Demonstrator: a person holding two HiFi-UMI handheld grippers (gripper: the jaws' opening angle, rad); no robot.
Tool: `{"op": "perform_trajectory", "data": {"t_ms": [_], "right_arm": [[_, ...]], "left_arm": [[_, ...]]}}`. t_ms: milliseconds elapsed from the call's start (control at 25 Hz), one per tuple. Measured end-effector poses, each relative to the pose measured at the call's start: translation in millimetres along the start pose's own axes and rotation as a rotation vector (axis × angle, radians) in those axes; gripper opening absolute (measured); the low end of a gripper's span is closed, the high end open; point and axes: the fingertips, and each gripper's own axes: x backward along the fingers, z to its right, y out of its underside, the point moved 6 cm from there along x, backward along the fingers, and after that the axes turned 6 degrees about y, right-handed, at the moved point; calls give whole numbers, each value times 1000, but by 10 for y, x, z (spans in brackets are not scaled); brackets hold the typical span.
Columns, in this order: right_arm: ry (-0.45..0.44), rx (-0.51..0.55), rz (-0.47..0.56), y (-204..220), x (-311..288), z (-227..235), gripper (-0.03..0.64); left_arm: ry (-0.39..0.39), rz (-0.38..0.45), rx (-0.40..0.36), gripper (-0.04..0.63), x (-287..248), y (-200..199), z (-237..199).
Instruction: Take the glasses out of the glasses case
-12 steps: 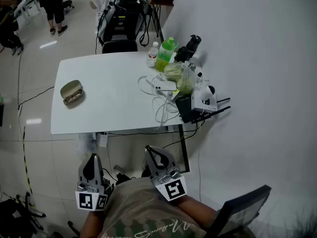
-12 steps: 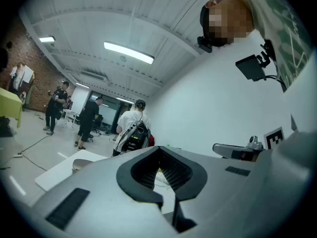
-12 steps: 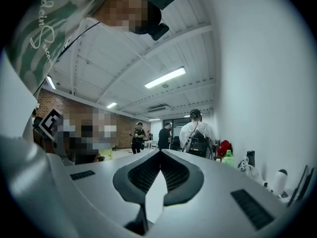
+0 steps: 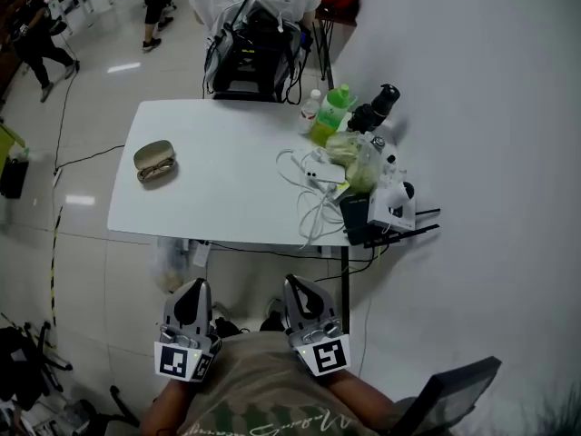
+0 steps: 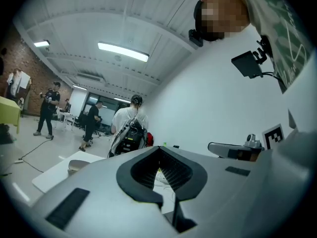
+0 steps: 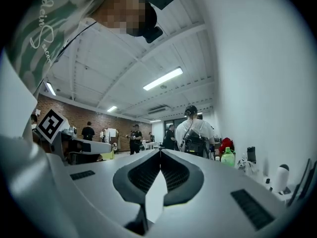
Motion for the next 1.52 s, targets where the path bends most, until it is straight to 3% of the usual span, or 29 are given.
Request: {"op": "perform_trajectory", "data": {"t_ms": [280, 440, 800, 1040, 1200, 1400, 1520], "right_arm": [[-3, -63, 7, 97, 62, 332, 12], [-44, -61, -28, 194, 92, 475, 12], [-119, -60, -53, 265, -6, 786, 12], [-207, -92, -32, 321, -7, 760, 12], [-199, -85, -25, 347, -113, 779, 12], [-207, -39, -114, 514, -324, 733, 12], [-205, -30, -108, 519, -539, 694, 12]], "left_arm": [[-7, -23, -30, 7, -172, 113, 226], [-80, -102, -40, 6, -152, 271, 195], [-207, -127, -54, 7, -341, 166, 318], [-216, -150, -66, 8, -452, 217, 317], [-182, -140, -55, 6, -598, 211, 248], [-181, -147, -26, 6, -705, 298, -21], [-171, -127, -31, 6, -784, 265, -247]]}}
